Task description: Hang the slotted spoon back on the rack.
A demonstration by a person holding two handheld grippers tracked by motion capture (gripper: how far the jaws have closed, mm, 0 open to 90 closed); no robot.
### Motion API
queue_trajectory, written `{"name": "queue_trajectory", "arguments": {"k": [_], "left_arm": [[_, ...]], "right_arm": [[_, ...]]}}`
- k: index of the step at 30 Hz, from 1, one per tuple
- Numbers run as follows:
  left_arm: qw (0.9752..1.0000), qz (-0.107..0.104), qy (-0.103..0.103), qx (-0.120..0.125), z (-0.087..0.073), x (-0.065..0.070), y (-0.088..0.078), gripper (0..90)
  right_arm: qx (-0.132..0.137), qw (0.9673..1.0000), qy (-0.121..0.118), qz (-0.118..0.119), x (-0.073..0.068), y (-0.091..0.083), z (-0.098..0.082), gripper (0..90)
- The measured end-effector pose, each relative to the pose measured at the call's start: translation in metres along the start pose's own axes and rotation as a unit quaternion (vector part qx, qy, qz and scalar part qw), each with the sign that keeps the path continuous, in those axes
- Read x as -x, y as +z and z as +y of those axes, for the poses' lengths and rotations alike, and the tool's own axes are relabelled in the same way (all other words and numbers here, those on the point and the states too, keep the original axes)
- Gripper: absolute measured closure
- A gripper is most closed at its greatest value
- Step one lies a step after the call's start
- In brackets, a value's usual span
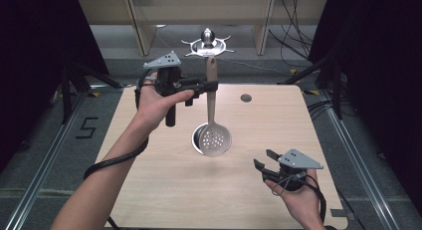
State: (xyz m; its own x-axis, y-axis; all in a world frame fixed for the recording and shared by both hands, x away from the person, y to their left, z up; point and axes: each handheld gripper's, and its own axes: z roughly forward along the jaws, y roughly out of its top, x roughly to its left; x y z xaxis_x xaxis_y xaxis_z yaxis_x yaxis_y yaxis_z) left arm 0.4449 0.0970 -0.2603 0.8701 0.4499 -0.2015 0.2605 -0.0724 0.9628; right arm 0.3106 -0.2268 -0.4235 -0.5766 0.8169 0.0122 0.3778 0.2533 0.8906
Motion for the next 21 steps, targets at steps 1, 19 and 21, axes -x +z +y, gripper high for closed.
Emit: {"name": "queue_trajectory", "arguments": {"k": [1,19,21], "left_arm": [[1.0,0.001,0.0,0.0,0.0,-0.0003,0.0,72.5],[0.9988,0.045,0.017,-0.005,-0.0016,0.0015,-0.0024,69.8],[0.9985,0.049,0.022,-0.007,-0.002,0.0023,-0.0029,69.4]], "right_arm": [[0.0,1.0,0.0,0.0,0.0,0.0,0.0,45.5],[0.005,1.0,0.001,-0.003,0.001,-0.0003,-0.001,45.5],[0.001,1.0,0.0,-0.002,0.0009,-0.0008,-0.0009,45.5]]}}
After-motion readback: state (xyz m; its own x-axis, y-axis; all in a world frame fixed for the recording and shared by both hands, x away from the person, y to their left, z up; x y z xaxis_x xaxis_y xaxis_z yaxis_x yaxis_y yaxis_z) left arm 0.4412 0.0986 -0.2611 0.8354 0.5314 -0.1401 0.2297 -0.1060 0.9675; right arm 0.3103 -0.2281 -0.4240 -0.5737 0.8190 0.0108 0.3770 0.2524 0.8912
